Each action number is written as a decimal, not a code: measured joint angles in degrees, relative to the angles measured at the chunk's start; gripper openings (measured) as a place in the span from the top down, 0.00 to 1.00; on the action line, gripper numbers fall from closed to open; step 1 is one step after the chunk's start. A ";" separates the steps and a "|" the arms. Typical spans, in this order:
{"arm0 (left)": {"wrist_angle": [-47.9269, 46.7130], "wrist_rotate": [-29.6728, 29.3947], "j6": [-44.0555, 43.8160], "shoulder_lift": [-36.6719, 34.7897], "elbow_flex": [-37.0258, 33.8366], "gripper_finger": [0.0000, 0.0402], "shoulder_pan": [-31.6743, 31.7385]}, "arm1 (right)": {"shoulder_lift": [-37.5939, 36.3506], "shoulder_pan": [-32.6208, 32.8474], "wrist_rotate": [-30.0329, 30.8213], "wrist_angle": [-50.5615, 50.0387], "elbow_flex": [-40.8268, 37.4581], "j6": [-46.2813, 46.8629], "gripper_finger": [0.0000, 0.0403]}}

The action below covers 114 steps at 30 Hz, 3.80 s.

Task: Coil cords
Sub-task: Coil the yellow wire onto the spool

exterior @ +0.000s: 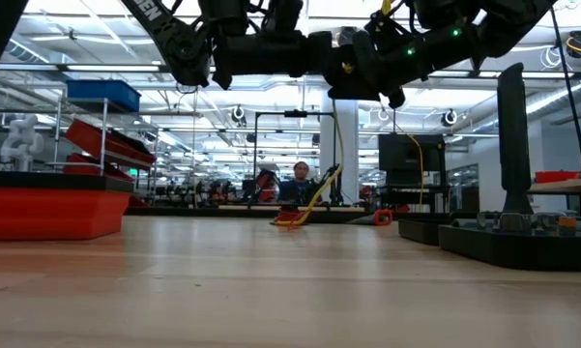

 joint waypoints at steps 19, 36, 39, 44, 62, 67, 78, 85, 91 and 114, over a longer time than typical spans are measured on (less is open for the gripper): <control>-6.91 -1.80 7.27 1.91 -0.25 1.00 -0.04 | -0.20 2.68 -3.28 -0.40 2.23 -1.97 1.00; -17.35 -0.01 11.63 -2.25 -0.32 1.00 -3.42 | -12.96 0.80 -3.11 -52.39 13.47 -3.28 1.00; -17.80 2.38 8.04 -4.13 -0.40 1.00 -3.89 | -12.96 0.68 -4.16 -53.43 14.00 -7.43 1.00; -17.82 5.84 -1.32 -6.63 -0.40 1.00 -3.48 | -12.05 0.64 -3.72 -51.48 14.05 -13.11 1.00; -16.28 13.44 -9.11 -8.83 -0.51 1.00 -1.57 | -10.91 4.26 -2.98 -49.85 13.94 -13.42 1.00; -17.52 16.05 -9.33 -9.75 -0.50 1.00 -0.62 | -10.86 5.43 -3.02 -51.17 13.98 -13.05 1.00; -18.64 18.95 -9.11 -11.37 -0.25 1.00 0.07 | -10.70 5.62 -5.72 -55.68 13.37 -12.58 0.95; -19.04 20.70 -9.84 -14.67 -0.10 1.00 0.98 | -10.61 5.72 -5.99 -57.22 13.12 -10.34 0.91; -20.31 20.87 -9.29 -15.68 0.01 1.00 0.96 | -10.66 5.89 -5.87 -55.02 13.09 -10.65 0.92; -25.11 20.83 -8.43 -15.49 -0.18 1.00 0.96 | -10.69 9.81 -5.97 -55.50 13.17 -9.57 0.92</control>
